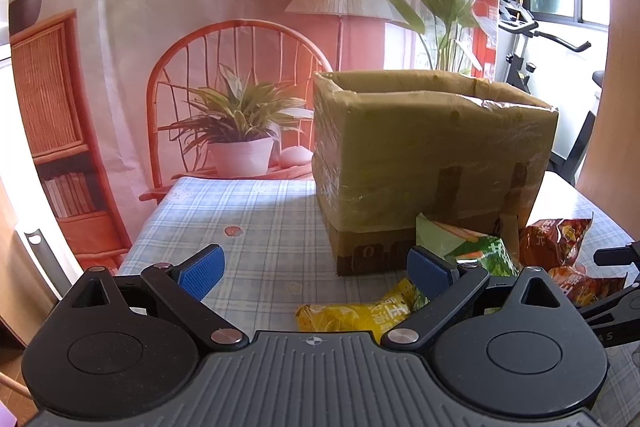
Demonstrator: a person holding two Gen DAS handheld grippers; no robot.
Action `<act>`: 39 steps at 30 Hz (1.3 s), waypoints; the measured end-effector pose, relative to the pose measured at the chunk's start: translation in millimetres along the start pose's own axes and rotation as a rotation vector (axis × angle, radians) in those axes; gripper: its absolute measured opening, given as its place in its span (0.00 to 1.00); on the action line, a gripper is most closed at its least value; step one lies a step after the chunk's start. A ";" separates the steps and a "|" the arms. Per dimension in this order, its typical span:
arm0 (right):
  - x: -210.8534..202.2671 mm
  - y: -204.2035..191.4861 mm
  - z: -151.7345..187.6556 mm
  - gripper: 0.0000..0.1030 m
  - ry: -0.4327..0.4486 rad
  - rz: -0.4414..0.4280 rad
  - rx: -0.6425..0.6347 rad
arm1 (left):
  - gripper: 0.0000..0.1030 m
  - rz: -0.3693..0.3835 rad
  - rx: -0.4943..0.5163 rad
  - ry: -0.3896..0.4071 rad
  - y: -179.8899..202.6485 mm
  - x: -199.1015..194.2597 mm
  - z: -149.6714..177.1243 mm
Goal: Organize snacks
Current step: 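Move both tools down toward the snack bags in front of the box, then close the left tool on the yellow chip bag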
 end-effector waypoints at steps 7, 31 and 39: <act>5.4 -3.4 14.4 1.00 -0.034 0.001 -0.011 | 0.96 0.009 0.000 -0.022 0.0 5.1 9.8; -10.1 6.6 40.5 0.93 0.073 0.025 0.235 | 0.94 0.091 0.046 -0.148 12.3 34.1 44.6; -7.8 4.2 41.3 0.92 0.090 0.017 0.230 | 0.93 0.112 -0.057 -0.230 18.0 54.5 58.0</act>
Point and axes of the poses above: each gripper's, at about its wrist camera, not at the fingertips, and x roughly the way its jaws point, y to its right, z to its underside, the point moved 9 cm from there along x, roughly the way its jaws point, and after that the axes turned 3 degrees about y, right-handed, at the moved point
